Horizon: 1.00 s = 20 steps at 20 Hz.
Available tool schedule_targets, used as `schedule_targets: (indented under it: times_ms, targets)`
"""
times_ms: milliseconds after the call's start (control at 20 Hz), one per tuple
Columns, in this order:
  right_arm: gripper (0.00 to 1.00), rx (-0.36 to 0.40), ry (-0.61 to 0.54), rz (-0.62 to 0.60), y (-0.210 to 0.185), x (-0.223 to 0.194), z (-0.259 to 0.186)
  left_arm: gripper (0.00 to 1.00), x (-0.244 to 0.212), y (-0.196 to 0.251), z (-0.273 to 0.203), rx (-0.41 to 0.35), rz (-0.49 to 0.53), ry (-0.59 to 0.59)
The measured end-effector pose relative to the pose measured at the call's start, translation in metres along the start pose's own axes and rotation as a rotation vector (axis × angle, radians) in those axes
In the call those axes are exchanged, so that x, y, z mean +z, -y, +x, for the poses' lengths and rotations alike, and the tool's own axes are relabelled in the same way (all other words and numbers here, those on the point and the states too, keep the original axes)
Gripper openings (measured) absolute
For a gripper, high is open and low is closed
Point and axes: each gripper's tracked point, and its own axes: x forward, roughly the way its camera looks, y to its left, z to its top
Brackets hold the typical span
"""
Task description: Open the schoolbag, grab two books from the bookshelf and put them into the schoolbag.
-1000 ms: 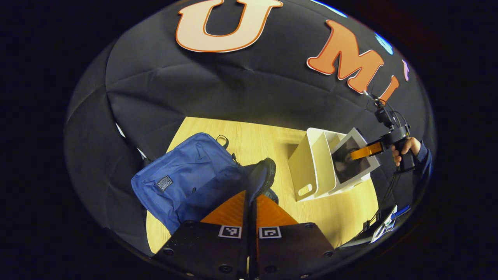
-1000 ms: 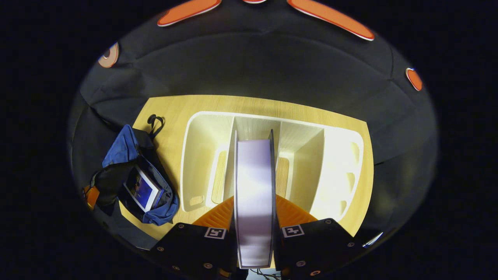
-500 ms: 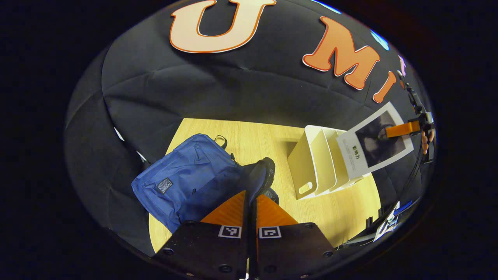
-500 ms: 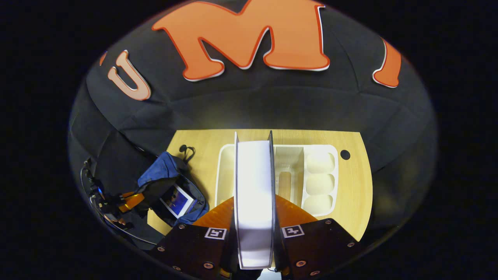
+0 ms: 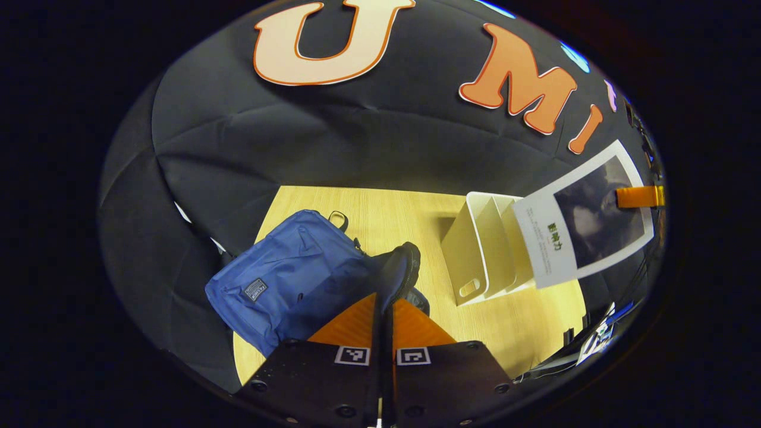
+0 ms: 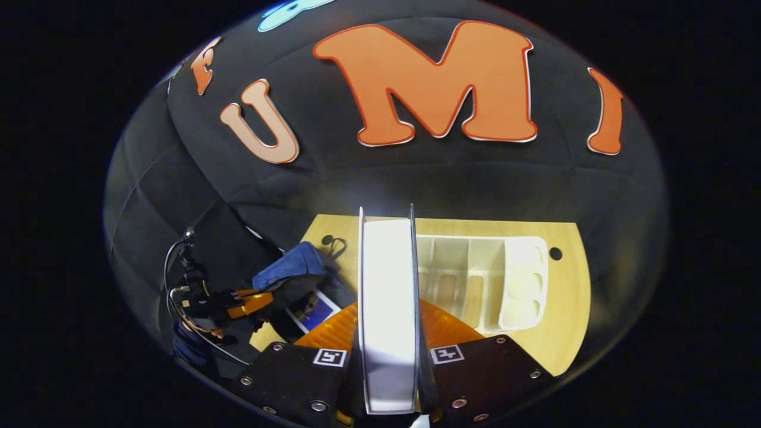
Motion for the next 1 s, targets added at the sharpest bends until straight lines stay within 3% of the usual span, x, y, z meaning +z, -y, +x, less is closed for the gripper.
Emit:
schedule_targets:
  times_ms: [150, 650, 1000]
  targets:
    - [0.36, 0.036, -0.027, 0.063, -0.016, -0.024, 0.027, 0.00, 0.004, -0.005, 0.000, 0.005, 0.007, 0.007]
    - [0.36, 0.277, -0.131, 0.373, -0.100, -0.097, 0.103, 0.02, 0.011, -0.019, -0.002, -0.001, 0.004, 0.002]
    - [0.36, 0.228, -0.072, 0.555, -0.122, -0.130, 0.161, 0.02, 0.016, -0.024, 0.000, -0.017, 0.028, 0.008]
